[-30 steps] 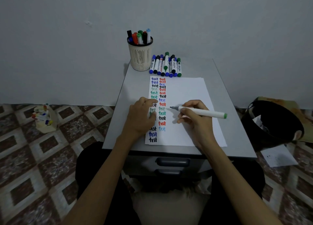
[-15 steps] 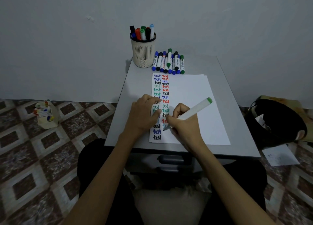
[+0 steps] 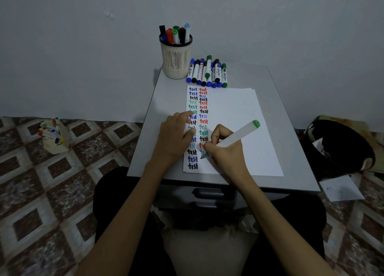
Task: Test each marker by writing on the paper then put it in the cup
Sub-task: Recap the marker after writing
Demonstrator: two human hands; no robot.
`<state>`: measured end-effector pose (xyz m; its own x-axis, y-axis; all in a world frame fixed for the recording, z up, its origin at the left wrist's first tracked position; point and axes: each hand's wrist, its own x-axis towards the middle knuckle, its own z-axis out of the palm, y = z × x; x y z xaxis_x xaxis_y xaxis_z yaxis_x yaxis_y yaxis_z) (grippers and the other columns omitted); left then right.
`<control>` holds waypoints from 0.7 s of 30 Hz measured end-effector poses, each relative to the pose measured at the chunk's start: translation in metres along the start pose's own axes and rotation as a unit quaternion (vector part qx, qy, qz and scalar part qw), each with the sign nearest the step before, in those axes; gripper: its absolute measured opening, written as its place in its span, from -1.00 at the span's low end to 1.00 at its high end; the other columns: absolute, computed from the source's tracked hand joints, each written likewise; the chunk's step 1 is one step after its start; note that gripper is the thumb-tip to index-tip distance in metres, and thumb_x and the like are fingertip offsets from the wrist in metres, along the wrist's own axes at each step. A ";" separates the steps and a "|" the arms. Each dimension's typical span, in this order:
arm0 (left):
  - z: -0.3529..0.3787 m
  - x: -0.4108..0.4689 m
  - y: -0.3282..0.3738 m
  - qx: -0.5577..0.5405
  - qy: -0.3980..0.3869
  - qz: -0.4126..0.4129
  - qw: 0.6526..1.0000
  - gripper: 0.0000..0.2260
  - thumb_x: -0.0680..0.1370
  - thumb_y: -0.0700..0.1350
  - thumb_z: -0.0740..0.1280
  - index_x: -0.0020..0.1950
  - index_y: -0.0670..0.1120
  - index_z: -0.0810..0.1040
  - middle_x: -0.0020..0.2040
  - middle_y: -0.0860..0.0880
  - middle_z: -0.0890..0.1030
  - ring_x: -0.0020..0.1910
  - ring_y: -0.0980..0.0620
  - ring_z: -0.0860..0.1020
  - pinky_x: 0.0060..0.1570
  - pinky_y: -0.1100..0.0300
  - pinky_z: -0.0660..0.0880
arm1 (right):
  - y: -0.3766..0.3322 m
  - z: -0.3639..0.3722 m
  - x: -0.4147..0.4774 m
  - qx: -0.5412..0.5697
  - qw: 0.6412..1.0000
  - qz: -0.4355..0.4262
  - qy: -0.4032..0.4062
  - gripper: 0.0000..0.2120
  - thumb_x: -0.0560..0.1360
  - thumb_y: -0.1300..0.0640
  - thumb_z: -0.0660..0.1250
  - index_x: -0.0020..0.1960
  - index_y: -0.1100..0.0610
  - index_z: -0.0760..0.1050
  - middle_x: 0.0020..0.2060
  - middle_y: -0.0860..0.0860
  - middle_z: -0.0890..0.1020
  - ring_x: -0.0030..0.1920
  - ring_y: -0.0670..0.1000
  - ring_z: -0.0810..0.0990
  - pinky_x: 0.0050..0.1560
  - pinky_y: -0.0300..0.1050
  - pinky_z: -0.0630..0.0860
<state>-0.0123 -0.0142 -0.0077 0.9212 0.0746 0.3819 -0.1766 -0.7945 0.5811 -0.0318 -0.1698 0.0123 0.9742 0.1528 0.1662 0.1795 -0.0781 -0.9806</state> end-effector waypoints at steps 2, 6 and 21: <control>0.000 0.000 0.000 0.004 0.000 0.001 1.000 -0.64 0.52 -0.11 0.30 0.31 -0.12 0.39 0.08 -0.07 0.51 0.02 0.00 0.41 0.08 0.06 0.36 | 0.000 0.000 0.000 0.019 1.000 -0.004 -0.004 -0.68 0.33 0.36 0.35 -0.38 0.09 0.26 -0.42 0.19 0.40 -0.30 0.06 0.43 -0.32 -0.14 0.46; 0.000 0.000 0.000 0.006 -0.002 0.002 1.000 -0.67 0.52 -0.10 0.30 0.28 -0.11 0.42 0.07 -0.07 0.51 0.02 -0.02 0.43 0.08 0.04 0.38 | -0.001 -0.002 0.001 0.034 0.999 0.007 0.002 -0.63 0.37 0.46 0.36 -0.37 0.13 0.27 -0.45 0.08 0.38 -0.36 -0.03 0.38 -0.37 -0.22 0.39; 0.002 0.000 0.001 0.016 0.000 0.005 1.000 -0.71 0.53 -0.10 0.29 0.24 -0.10 0.46 0.13 -0.09 0.51 0.05 -0.03 0.44 0.10 0.08 0.35 | -0.005 -0.002 -0.003 0.013 1.000 -0.011 0.012 -0.73 0.28 0.31 0.33 -0.40 0.11 0.25 -0.49 -0.03 0.36 -0.39 -0.04 0.35 -0.36 -0.23 0.37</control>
<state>-0.0116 -0.0158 -0.0083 0.9194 0.0672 0.3874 -0.1737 -0.8145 0.5536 -0.0356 -0.1723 0.0167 0.9728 0.1312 0.1907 0.1985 -0.0490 -0.9789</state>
